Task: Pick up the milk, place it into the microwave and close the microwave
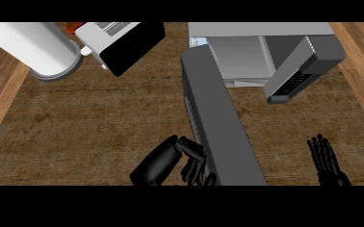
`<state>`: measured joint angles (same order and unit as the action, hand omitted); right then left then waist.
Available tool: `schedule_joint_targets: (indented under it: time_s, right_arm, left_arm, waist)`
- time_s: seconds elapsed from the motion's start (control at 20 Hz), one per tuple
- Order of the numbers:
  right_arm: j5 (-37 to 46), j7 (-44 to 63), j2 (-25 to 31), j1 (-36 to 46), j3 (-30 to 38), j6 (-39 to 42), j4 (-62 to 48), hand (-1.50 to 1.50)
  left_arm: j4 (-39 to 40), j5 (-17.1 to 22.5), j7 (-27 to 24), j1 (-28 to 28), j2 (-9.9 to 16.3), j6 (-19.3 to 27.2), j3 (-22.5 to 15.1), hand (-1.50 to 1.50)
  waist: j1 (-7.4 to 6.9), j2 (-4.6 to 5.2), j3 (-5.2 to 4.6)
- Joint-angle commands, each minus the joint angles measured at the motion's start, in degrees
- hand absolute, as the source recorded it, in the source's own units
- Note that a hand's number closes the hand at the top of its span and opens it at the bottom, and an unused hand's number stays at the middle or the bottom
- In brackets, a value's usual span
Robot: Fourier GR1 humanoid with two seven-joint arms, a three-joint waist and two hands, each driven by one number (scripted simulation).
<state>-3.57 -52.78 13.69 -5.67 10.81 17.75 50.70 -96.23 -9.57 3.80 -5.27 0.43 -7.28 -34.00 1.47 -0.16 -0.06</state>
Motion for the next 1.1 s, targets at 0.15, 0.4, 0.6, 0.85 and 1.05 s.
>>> schedule_joint_targets:
  time_s: [0.15, 0.4, 0.6, 0.85, 1.05]
  right_arm:
    - [-3.55, -3.07, 1.90, -6.02, -2.84, 9.76, 9.07, -1.50]
    - [-6.04, -0.43, 2.85, -5.65, -5.83, 11.56, 15.41, -1.50]
    - [-10.11, 2.04, 4.53, -6.58, -6.12, 12.63, 21.91, -1.50]
    - [-12.56, 5.94, 5.43, -5.89, -8.35, 12.35, 26.85, -1.50]
    - [-14.36, 9.05, 6.65, -6.08, -9.48, 11.59, 32.02, -1.50]
  left_arm:
    - [14.96, 0.45, -0.51, -11.38, -0.43, 10.73, -9.97, 1.50]
    - [21.95, 7.96, 0.46, -18.14, -0.43, 17.92, -17.24, 1.50]
    - [25.42, 15.00, 3.92, -24.34, -0.43, 20.60, -18.03, 1.50]
    - [28.73, 20.58, -1.49, -27.45, -0.43, 29.75, -19.18, 1.50]
    - [29.77, 25.78, -5.82, -30.01, -0.43, 33.67, -17.29, -1.50]
  waist:
    - [1.35, 0.26, 0.00]
    - [3.89, 0.62, -0.03]
    - [5.14, 0.71, -0.04]
    - [7.84, 1.40, -0.13]
    - [9.90, 1.75, -0.30]
